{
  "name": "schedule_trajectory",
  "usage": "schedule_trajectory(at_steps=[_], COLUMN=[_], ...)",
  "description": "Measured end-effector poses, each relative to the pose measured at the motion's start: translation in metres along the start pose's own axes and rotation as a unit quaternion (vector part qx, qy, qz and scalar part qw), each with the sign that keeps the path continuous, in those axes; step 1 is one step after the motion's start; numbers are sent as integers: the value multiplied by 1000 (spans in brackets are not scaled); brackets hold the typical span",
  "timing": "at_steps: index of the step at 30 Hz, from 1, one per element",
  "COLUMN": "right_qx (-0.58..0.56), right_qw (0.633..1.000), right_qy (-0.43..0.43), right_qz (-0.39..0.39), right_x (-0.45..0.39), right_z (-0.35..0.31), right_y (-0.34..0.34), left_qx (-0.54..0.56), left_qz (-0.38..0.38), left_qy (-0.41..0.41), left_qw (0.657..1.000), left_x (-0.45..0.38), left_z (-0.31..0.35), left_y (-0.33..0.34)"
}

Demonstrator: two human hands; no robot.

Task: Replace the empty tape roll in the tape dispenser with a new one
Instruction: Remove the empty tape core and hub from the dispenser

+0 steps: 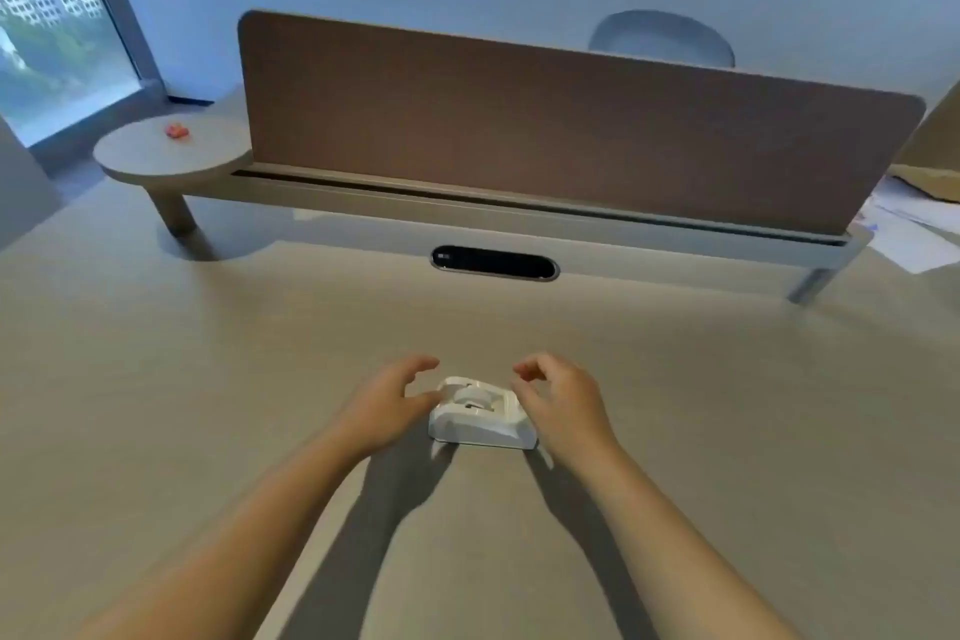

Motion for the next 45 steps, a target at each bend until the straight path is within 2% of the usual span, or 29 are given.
schedule_trajectory(at_steps=[4, 16, 23, 28, 32, 34, 35, 37, 39, 41, 45], right_qx=[16, 90, 52, 13, -60, -89, -89, -84, -105, -145, -127], right_qw=[1000, 995, 996, 996, 996, 994, 994, 995, 993, 987, 979], right_qy=[-2, -51, -54, -45, 19, 25, 12, -23, -51, -61, -128], right_qz=[0, 11, 52, 75, 59, 57, 56, 41, 14, 6, 90], right_x=[-4, -5, -6, -5, -6, -8, -9, -11, -11, -11, 3], right_z=[12, 25, 22, 24, 31, 29, 26, 18, 10, 4, -2], right_y=[25, 58, 61, 63, 60, 52, 48, 40, 35, 28, 12], left_qx=[-41, -29, -33, -85, -132, -158, -137, -26, 92, 161, 242], left_qz=[-10, -9, -10, -14, -30, -36, -28, -22, -54, -52, 17], left_qy=[20, 13, 27, 43, 54, 65, 60, 18, -15, -42, -102], left_qw=[999, 999, 999, 995, 989, 985, 988, 999, 994, 985, 965], left_x=[-5, -20, -25, -28, -29, -30, -29, -25, -16, -8, 3], left_z=[-10, -31, -28, -24, -22, -15, -9, 5, 18, 23, 17], left_y=[14, 31, 28, 28, 29, 26, 21, 12, 11, 12, 19])
Point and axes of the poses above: each hand's wrist, its own x-axis away from the middle knuckle, its own y-axis out of the palm, z = x × y, the point moved 6 cm from there along -x, towards the middle knuckle, and after that the axes turned 15 degrees about z, right-handed, at the moved point
